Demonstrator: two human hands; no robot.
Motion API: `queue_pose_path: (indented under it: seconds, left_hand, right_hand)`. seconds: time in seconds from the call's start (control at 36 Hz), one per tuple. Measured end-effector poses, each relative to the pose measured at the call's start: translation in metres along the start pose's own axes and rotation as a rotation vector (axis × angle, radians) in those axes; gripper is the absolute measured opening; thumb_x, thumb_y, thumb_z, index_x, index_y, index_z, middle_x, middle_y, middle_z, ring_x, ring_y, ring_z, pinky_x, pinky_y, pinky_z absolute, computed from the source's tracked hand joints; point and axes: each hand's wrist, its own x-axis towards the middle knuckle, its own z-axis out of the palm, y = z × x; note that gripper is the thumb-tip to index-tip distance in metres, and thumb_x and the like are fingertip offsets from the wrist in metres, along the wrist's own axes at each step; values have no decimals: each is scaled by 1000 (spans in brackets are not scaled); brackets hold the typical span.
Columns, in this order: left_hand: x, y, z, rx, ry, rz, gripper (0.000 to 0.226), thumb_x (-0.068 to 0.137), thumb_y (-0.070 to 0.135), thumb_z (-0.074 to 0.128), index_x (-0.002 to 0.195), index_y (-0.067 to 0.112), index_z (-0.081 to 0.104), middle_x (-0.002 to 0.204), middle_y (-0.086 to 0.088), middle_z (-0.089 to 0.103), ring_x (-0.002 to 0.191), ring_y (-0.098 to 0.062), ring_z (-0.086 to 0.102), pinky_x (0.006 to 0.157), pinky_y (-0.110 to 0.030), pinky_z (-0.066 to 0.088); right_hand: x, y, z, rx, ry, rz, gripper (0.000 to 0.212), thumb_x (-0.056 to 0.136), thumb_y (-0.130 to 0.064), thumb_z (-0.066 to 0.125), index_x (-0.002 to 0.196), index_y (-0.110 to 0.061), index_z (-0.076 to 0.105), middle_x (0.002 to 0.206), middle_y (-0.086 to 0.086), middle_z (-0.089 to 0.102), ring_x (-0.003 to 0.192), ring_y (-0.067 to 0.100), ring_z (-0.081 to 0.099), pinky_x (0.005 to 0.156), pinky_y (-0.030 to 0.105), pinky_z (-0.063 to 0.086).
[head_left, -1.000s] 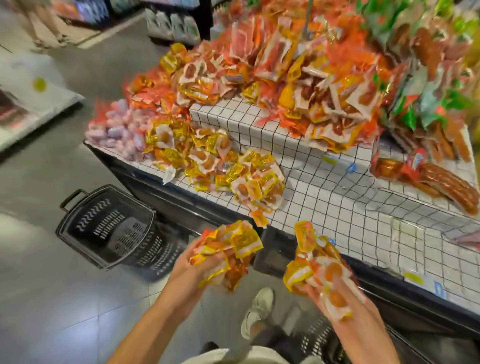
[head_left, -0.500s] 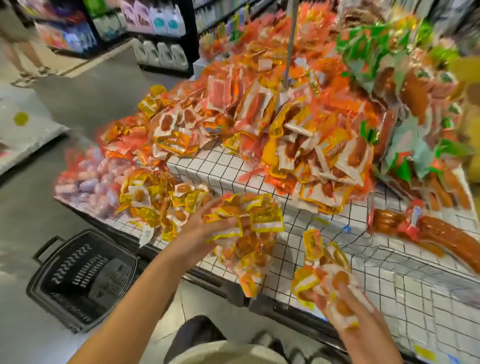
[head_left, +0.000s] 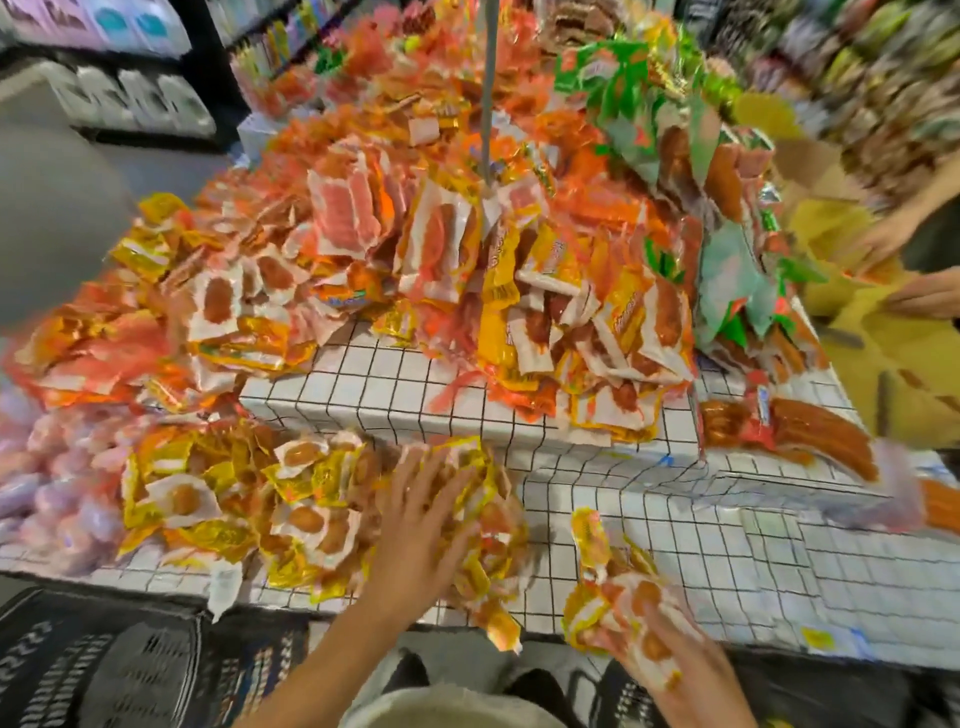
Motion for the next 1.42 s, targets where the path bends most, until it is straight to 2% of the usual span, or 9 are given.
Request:
queue_pose_path:
  seconds: [0.08, 0.31, 0.42, 0.56, 0.64, 0.89, 1.19, 1.31, 1.42]
  left_hand:
    - [7, 4, 17, 11, -78, 69, 60, 100, 49, 51, 155, 38, 30, 167, 3, 16, 154, -35, 3, 123, -57, 10]
    - [6, -14, 34, 133, -164, 90, 61, 99, 51, 49, 155, 36, 30, 168, -3, 12, 154, -39, 1, 119, -64, 12]
    - [4, -13, 36, 137, -171, 71, 62, 100, 53, 46, 156, 37, 27, 168, -1, 11, 154, -38, 0, 120, -63, 10]
    - [2, -9, 39, 164, -166, 59, 63, 99, 53, 47, 156, 37, 26, 168, -1, 11, 154, -38, 1, 121, -63, 7]
    - [-1, -9, 39, 169, -160, 54, 62, 99, 54, 45, 156, 37, 27, 168, 0, 11, 155, -37, 1, 121, -61, 3]
    - [-1, -12, 41, 181, -177, 69, 62, 99, 53, 45, 156, 39, 26, 168, -1, 11, 154, -37, 2, 120, -63, 6]
    - [13, -18, 40, 259, -305, 54, 63, 99, 60, 36, 157, 43, 17, 169, 2, 4, 154, -37, -3, 118, -63, 8]
    - [12, -24, 33, 179, -321, 98, 65, 98, 61, 36, 157, 41, 18, 169, 3, 3, 154, -36, -6, 118, -61, 4]
    - [15, -27, 20, 22, -345, 116, 66, 96, 66, 33, 155, 38, 28, 169, 5, 7, 155, -30, -9, 120, -60, 5]
  right_hand:
    - [-1, 1, 13, -71, -20, -50, 35, 97, 0, 55, 132, -5, 58, 116, 18, 66, 99, 33, 63, 89, 49, 54]
    - [-2, -8, 23, -182, -26, -155, 53, 81, -31, 83, 130, -16, 67, 130, 15, 69, 122, 36, 65, 102, 53, 52]
    - [30, 4, 18, -561, 239, -294, 48, 82, -33, 84, 126, -31, 65, 125, -1, 71, 108, 10, 70, 85, 24, 54]
    - [67, 26, -5, -811, 256, -315, 71, 85, -21, 82, 145, -25, 44, 146, 11, 53, 124, 29, 60, 104, 49, 49]
    - [75, 40, -15, -952, 263, -416, 80, 85, -25, 82, 151, -20, 38, 150, 7, 42, 137, 25, 45, 103, 30, 51]
    - [96, 64, 7, -1070, 148, -428, 82, 90, -45, 70, 157, -20, 29, 162, 1, 23, 151, 19, 22, 120, 33, 28]
    - [95, 56, -4, -1141, 137, -465, 80, 93, -48, 67, 158, -28, 26, 164, -5, 25, 152, 18, 24, 121, 45, 32]
    - [82, 59, -7, -1136, 147, -534, 68, 96, -41, 66, 155, -32, 35, 158, -11, 37, 146, 9, 36, 117, 36, 39]
    - [63, 75, -17, -1183, 192, -519, 66, 97, -34, 67, 155, -31, 36, 165, -11, 23, 143, -14, 24, 107, -1, 23]
